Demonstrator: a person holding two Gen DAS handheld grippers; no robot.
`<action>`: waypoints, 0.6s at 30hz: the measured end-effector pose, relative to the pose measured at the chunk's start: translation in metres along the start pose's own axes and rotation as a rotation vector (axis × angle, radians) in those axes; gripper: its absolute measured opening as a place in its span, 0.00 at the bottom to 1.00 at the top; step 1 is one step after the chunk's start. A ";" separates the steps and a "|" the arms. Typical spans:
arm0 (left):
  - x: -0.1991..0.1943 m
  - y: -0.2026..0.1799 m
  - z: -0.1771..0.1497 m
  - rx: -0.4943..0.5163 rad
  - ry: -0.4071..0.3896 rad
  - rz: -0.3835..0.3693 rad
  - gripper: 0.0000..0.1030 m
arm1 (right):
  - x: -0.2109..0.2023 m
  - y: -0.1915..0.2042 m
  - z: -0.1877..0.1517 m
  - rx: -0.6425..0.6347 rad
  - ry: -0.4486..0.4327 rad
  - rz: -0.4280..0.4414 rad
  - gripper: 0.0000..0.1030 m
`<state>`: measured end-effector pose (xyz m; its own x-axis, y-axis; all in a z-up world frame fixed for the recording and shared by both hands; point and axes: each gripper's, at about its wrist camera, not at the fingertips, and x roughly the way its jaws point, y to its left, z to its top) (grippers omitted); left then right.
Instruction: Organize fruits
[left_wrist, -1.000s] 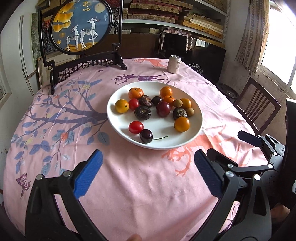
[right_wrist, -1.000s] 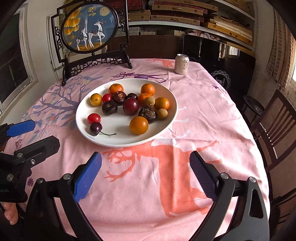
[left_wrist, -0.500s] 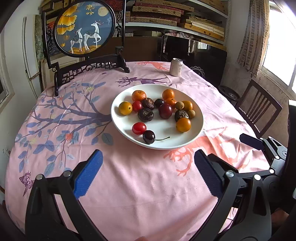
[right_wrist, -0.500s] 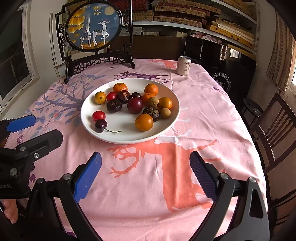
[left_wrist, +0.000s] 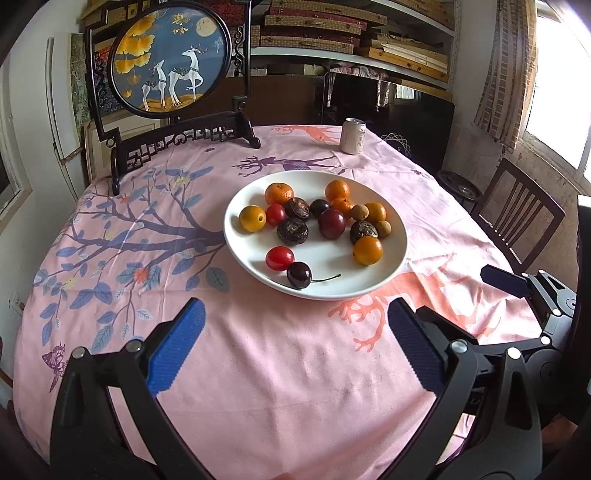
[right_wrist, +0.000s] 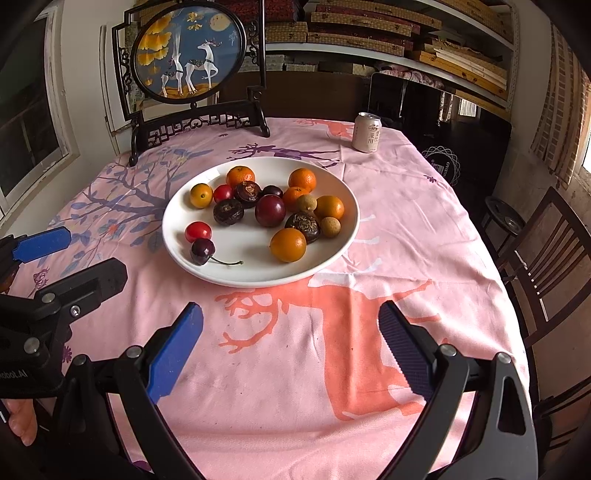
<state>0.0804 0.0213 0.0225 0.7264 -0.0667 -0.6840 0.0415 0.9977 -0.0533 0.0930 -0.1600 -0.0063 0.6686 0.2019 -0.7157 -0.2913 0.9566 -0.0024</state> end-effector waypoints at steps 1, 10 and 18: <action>0.000 0.000 0.000 -0.002 -0.001 0.000 0.98 | 0.000 0.000 0.000 0.000 0.000 -0.001 0.93; -0.001 0.002 0.001 -0.012 -0.005 0.008 0.98 | 0.000 0.000 0.000 0.000 0.000 0.001 0.93; 0.001 0.003 0.001 -0.024 0.011 0.004 0.98 | -0.002 -0.001 0.000 0.001 -0.001 0.001 0.93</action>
<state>0.0818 0.0244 0.0220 0.7192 -0.0631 -0.6919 0.0224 0.9975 -0.0677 0.0920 -0.1609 -0.0048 0.6689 0.2025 -0.7152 -0.2913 0.9566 -0.0016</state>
